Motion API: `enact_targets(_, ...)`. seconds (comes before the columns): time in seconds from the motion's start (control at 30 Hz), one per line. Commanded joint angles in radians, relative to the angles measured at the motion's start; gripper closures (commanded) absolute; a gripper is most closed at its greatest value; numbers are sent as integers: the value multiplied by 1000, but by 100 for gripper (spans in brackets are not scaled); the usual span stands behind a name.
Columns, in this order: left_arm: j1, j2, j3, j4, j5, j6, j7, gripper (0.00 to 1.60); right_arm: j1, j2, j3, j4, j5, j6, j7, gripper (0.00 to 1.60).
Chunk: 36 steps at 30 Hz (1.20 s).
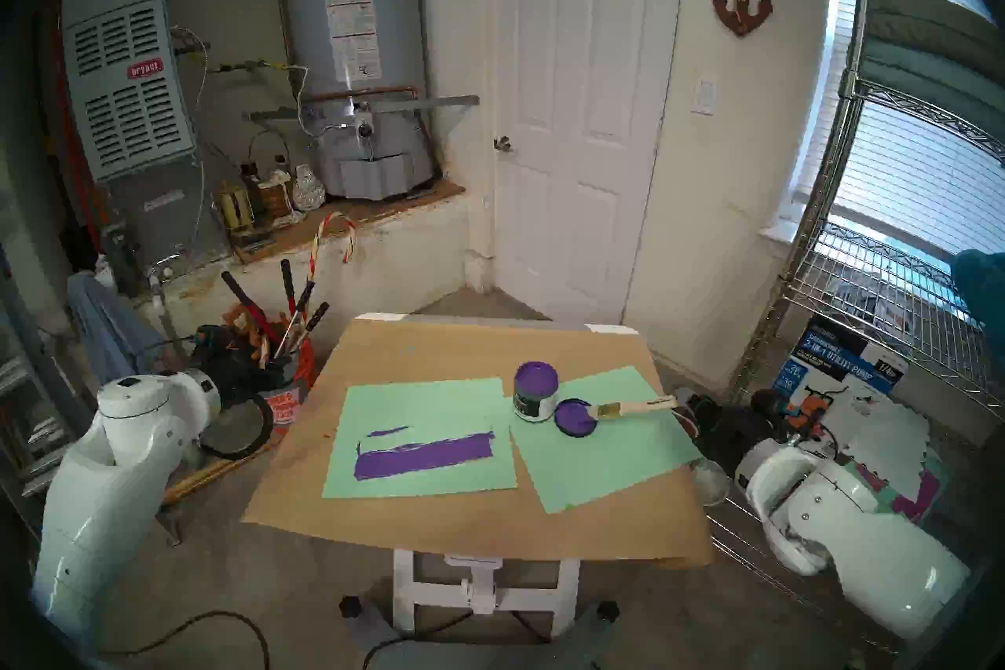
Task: Pick up brush, dip the brush into paint, and paint the wood
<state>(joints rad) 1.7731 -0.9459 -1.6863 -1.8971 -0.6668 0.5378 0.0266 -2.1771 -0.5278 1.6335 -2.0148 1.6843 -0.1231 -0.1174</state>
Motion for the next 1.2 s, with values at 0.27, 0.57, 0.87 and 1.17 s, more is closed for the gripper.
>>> enact_targets(0.27, -5, 1, -11, -17, -2, -2, 2, 0, 23, -1, -30, 9, -2, 6, -1, 140)
enact_targets(0.57, -5, 1, -11, -17, -2, -2, 2, 0, 24, -3, -44, 18, -5, 0, 2, 109)
enact_targets(0.87, -5, 1, -11, -17, -2, -2, 2, 0, 14, -2, -40, 21, 2, -2, 4, 94)
enact_targets(1.17, -5, 1, -11, -17, -2, -2, 2, 0, 8, -4, -50, 22, 2, -4, 9, 94)
